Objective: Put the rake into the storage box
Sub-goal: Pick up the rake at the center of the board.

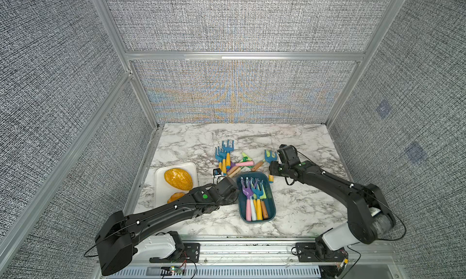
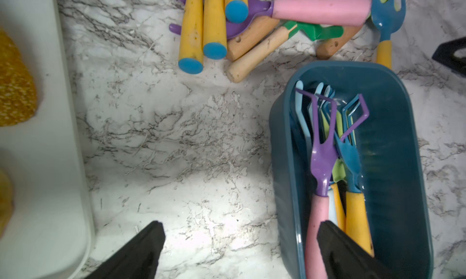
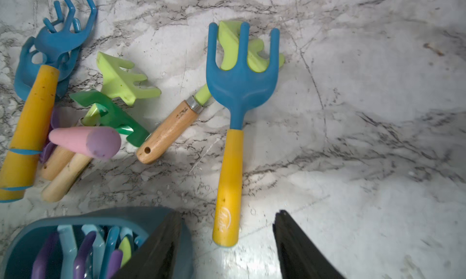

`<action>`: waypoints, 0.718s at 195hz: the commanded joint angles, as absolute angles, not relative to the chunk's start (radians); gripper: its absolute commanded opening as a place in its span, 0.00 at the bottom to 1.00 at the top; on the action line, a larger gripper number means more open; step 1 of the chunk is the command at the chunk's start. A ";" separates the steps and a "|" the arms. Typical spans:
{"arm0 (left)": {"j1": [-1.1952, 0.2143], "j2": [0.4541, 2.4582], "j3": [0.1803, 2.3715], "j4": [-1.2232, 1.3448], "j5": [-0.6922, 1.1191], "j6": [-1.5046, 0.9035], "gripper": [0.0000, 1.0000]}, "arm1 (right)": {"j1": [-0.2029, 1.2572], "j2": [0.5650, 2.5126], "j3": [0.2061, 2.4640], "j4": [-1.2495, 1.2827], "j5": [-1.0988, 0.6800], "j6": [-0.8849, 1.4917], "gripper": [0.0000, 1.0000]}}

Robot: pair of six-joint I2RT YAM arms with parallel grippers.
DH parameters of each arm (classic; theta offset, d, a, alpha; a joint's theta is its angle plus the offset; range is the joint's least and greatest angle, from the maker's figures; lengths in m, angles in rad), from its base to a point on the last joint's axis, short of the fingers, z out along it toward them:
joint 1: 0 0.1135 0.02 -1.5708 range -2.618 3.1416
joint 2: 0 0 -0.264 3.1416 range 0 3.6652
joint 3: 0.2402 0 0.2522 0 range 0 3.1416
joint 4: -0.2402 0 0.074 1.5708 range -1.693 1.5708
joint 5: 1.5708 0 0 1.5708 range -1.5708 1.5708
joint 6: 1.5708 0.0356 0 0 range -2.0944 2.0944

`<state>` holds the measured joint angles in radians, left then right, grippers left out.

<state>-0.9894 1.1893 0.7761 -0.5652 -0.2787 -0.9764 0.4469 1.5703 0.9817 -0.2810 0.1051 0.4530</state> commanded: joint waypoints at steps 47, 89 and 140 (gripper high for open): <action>-0.929 1.101 0.693 -0.530 -0.215 -0.967 0.99 | 0.448 1.825 1.142 -0.310 0.156 0.399 0.54; -0.915 1.065 0.642 -0.491 -0.203 -0.981 0.99 | 0.448 1.911 1.177 -0.316 0.171 0.393 0.41; -0.908 1.028 0.589 -0.427 -0.168 -0.990 0.99 | 0.446 1.872 1.145 -0.336 0.257 0.407 0.19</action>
